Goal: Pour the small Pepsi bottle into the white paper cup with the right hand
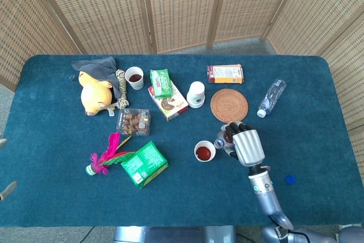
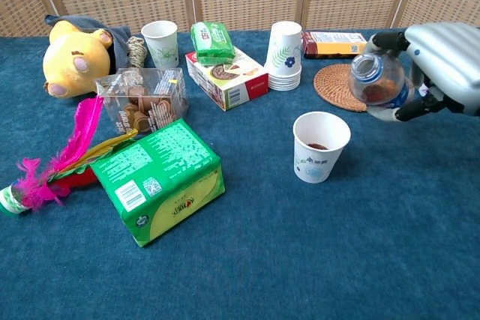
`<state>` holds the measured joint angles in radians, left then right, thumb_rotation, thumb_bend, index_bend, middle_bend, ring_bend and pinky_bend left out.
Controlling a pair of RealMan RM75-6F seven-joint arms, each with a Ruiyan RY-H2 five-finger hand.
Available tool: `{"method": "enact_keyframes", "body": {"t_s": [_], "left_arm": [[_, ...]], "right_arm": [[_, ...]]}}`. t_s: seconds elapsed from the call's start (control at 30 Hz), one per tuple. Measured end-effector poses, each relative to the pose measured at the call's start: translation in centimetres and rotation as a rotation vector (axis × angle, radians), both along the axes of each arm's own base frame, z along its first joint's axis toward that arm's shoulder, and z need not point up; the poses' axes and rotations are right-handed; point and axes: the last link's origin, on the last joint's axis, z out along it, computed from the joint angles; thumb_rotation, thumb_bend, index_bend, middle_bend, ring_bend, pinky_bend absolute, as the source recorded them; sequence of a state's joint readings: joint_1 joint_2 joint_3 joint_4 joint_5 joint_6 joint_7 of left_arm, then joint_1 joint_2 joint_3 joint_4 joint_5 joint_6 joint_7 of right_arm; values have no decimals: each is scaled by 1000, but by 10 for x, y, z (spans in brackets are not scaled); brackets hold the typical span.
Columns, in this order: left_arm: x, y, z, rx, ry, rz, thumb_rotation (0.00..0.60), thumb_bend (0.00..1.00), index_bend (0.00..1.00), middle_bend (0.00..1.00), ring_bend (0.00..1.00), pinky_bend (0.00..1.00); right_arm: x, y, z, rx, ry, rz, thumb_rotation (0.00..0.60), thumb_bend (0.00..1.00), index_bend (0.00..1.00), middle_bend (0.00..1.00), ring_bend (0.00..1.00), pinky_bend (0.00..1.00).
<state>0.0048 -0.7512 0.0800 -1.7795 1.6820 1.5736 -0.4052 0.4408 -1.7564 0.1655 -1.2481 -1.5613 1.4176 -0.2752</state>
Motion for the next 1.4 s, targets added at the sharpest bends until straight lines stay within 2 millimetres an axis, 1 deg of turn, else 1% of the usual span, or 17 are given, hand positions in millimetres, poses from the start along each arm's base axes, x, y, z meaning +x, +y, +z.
{"method": "enact_keyframes", "body": {"t_s": [0.2, 0.6, 1.07, 1.4], "left_arm": [[0, 0, 1, -1, -4, 0, 600, 333, 0, 0, 0, 0], [0, 0, 1, -5, -5, -2, 600, 333, 0, 0, 0, 0], [0, 0, 0, -10, -7, -4, 600, 333, 0, 0, 0, 0], [0, 0, 1, -13, -12, -5, 600, 333, 0, 0, 0, 0]], "right_arm": [[2, -3, -4, -32, 69, 26, 600, 402, 555, 461, 379, 577], [-3, -7, -10, -129, 206, 83, 600, 395, 570, 467, 395, 578], [-4, -4, -20, -158, 315, 145, 600, 393, 575, 474, 398, 578], [-5, -6, -24, -191, 402, 188, 600, 390, 574, 474, 398, 578]]}}
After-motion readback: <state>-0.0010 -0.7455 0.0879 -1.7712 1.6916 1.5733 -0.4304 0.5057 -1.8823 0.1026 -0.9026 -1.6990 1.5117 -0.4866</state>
